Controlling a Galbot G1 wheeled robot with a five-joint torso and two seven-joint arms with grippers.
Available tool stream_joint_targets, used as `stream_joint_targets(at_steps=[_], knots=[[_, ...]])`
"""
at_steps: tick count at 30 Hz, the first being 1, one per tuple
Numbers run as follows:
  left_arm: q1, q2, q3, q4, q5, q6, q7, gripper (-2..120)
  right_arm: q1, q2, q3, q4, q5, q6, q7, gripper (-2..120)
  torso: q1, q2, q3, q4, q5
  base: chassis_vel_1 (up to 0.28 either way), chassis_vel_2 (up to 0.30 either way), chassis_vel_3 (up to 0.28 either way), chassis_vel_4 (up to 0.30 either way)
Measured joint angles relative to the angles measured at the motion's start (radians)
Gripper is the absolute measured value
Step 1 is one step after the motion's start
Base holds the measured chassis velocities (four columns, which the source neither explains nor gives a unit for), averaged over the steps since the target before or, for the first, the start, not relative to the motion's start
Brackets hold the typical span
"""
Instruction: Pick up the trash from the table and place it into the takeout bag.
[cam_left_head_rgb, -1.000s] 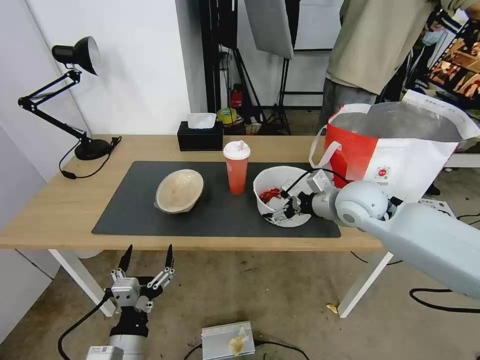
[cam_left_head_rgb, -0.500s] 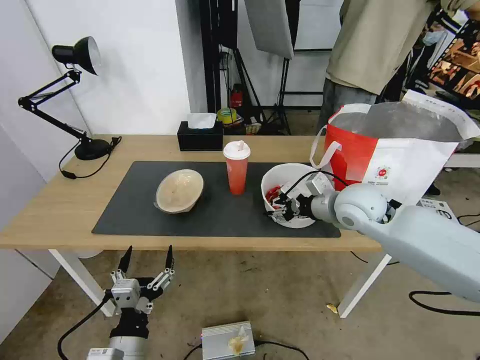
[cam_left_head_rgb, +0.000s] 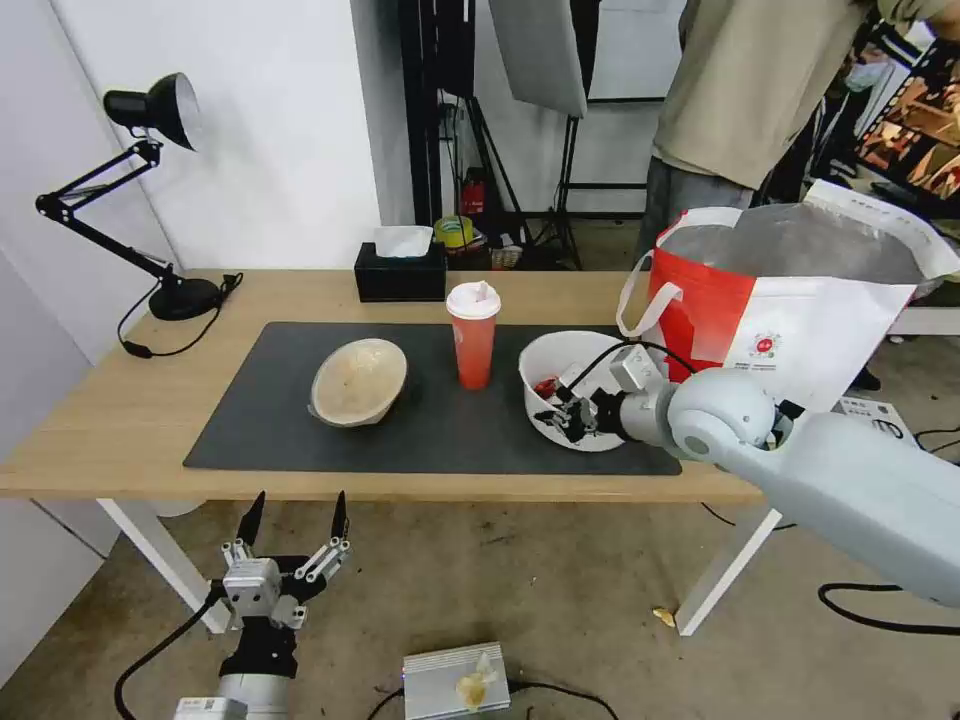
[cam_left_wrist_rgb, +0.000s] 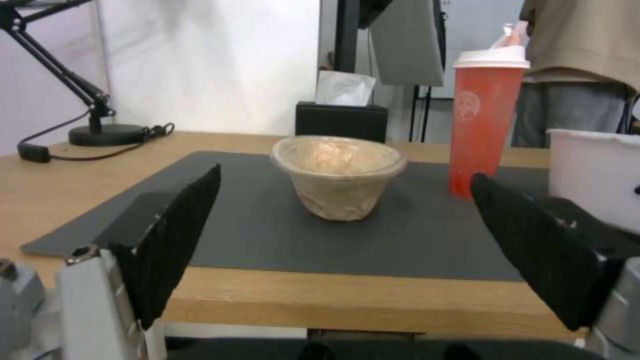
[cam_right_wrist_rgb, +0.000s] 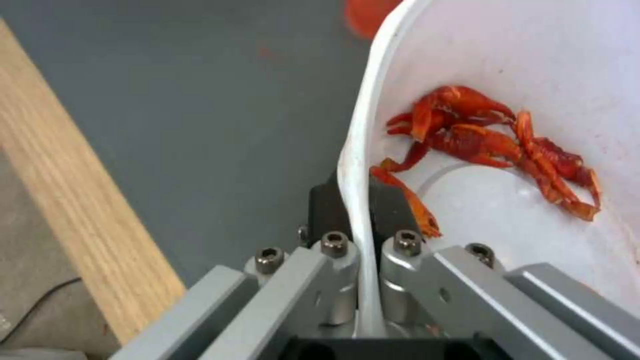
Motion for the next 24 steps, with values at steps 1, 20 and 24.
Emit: stream_joint_targets(at_steps=[1,20,24], knots=[[-0.001,0.003,0.000,0.000,0.000,0.000,0.000,100,0.003,-0.001,0.000,0.005,0.001,-0.001,0.001,0,0.000,0.000,0.000,0.0000,0.0001,0.000,0.000,0.000,0.000],[-0.004,0.022,0.001,0.018,-0.007,-0.001,-0.001,100,0.040,-0.123,-0.012,0.192,0.024,-0.003,0.014,0,0.000,0.000,0.000,0.0001,0.0001,0.000,0.000,0.000,0.000],[-0.004,0.027,0.000,0.022,-0.008,-0.007,-0.002,100,0.024,-0.168,0.014,0.252,0.027,-0.003,0.014,0,0.000,0.000,0.000,-0.0001,0.0001,0.000,0.000,0.000,0.000]])
